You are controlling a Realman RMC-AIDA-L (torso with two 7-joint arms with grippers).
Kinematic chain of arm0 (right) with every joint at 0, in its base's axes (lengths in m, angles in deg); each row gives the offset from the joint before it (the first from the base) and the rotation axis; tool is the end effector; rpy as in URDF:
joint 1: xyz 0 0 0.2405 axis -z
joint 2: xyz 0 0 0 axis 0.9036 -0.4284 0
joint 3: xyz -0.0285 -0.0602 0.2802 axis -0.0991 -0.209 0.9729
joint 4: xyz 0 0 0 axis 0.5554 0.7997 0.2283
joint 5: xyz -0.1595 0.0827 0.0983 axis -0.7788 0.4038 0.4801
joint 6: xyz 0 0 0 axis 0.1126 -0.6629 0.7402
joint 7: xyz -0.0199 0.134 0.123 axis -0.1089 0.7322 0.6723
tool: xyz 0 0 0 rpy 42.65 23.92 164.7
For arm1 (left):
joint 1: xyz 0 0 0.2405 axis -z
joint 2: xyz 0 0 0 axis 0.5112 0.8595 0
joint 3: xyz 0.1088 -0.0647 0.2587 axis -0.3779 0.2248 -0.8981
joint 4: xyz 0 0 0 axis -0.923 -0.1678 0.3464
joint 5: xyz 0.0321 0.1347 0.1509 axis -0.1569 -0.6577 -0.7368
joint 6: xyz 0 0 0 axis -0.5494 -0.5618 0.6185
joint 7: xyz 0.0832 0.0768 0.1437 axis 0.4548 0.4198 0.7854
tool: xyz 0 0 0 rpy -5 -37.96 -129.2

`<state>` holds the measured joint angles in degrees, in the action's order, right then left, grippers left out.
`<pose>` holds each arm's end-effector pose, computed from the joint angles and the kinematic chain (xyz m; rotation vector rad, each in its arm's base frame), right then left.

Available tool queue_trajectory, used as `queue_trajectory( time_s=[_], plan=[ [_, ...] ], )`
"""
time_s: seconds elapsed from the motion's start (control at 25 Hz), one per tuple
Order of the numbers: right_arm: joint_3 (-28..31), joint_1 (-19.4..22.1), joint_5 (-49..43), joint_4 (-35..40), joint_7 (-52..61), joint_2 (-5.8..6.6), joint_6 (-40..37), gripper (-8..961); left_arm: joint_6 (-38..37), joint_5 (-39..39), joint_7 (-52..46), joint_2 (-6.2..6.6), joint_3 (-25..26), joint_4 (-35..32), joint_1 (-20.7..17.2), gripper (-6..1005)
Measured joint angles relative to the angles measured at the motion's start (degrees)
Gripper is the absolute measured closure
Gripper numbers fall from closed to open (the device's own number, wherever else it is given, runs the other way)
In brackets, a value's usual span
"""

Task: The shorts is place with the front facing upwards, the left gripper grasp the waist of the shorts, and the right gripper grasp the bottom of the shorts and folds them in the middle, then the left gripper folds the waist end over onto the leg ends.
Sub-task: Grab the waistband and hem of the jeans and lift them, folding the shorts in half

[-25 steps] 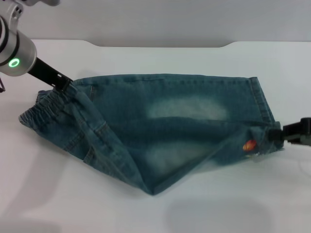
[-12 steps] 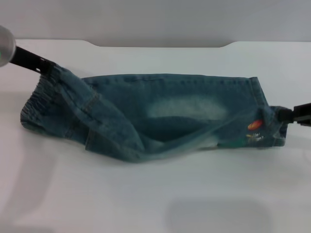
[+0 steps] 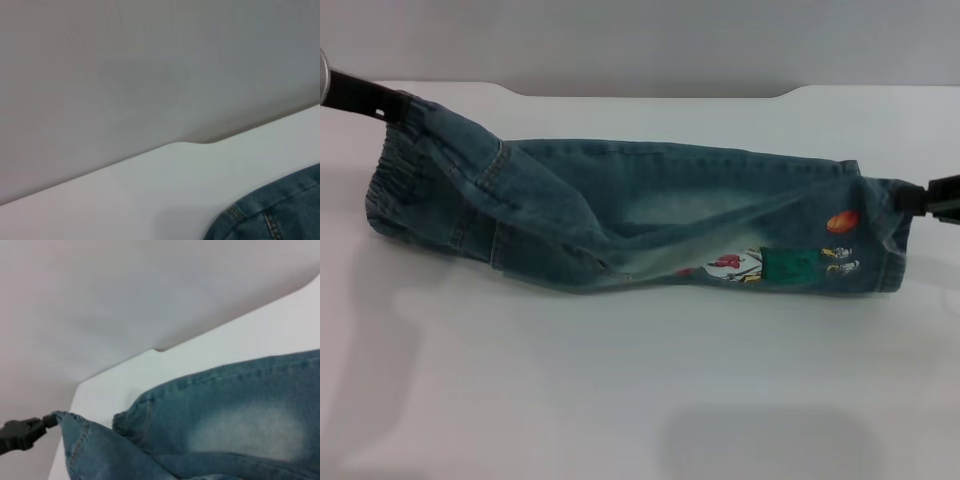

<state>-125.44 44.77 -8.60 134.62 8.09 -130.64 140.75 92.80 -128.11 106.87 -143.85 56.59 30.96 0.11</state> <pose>0.2740 0.3376 0.0422 -2.1765 1.8202 0.6401 -0.2407 0.4416 0.0508 -2.0028 -0.9053 0.2007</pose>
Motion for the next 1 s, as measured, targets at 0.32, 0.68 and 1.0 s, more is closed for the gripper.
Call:
queue_trajectory(
  time_s=[0.32,0.68,1.0],
  plan=[
    [2.5,-1.2,2.9,-7.3,-3.1,0.45,-0.1,879,-2.5,0.5,-0.1,-0.09,0.2,-1.3,0.0,966],
    [6.1,-0.9,2.9,-7.9,-4.9,0.87,-0.5,870,-6.3,0.6,-1.0,-0.1,0.6,-3.6,0.5,966],
    [8.7,-0.7,2.4,-8.8,-6.6,1.69,-2.9,862,-9.6,0.6,-1.3,-0.05,2.7,-6.9,1.4,967]
  ],
)
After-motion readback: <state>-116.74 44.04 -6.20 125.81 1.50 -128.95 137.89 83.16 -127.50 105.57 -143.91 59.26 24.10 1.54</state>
